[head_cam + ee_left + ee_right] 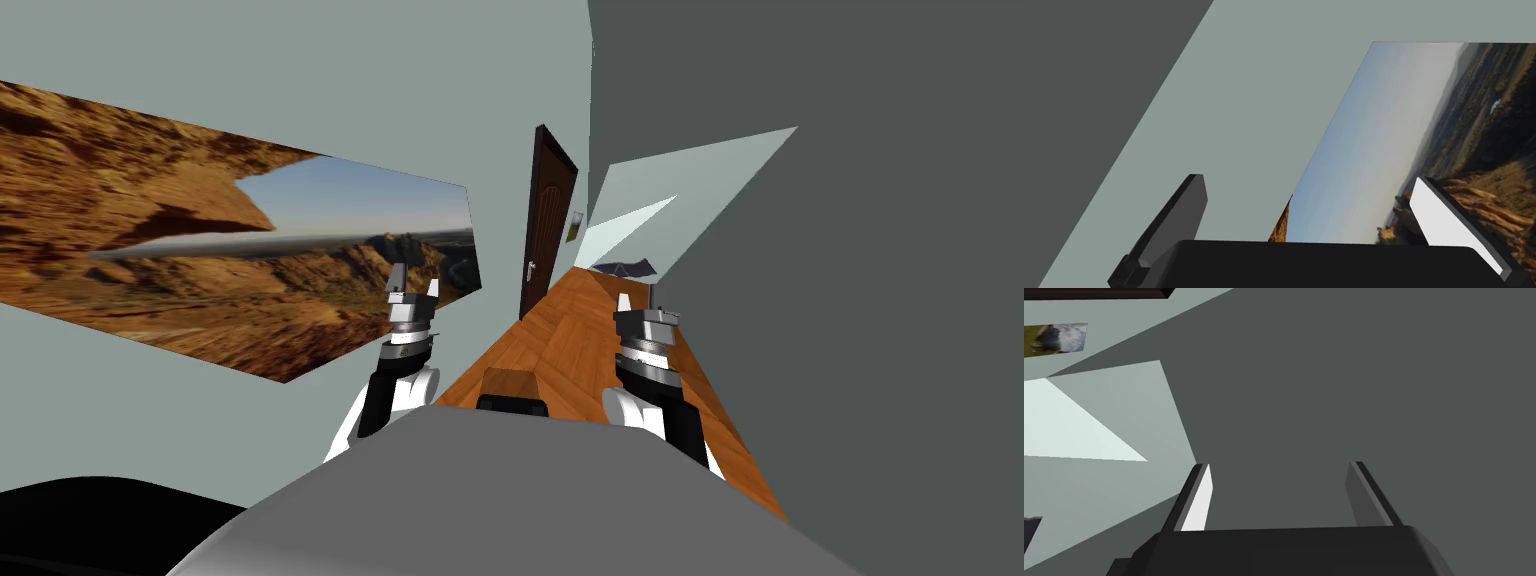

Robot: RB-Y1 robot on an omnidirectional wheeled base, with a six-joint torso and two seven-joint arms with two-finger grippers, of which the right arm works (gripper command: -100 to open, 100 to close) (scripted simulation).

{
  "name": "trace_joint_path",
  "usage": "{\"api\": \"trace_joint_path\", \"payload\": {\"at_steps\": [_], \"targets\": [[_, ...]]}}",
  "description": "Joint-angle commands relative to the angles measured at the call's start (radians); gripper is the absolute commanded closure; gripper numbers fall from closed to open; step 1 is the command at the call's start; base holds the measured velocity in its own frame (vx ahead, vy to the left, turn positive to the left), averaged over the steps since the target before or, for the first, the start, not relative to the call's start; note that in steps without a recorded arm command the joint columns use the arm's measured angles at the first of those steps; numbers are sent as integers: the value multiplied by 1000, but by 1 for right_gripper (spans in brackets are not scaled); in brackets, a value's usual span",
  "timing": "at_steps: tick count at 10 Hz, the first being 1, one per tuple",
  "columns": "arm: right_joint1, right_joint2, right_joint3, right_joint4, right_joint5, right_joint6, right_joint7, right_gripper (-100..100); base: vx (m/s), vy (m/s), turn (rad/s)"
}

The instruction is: Pull the door open

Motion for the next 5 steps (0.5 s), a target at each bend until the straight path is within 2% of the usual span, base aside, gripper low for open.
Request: {"api": "trace_joint_path", "payload": {"at_steps": [1,5], "targets": [[-16,-19,5,33,19,-1,24,-100,112,-37,136],[-48,-49,16,102,58,-2,73,-100,157,-93,95]]}}
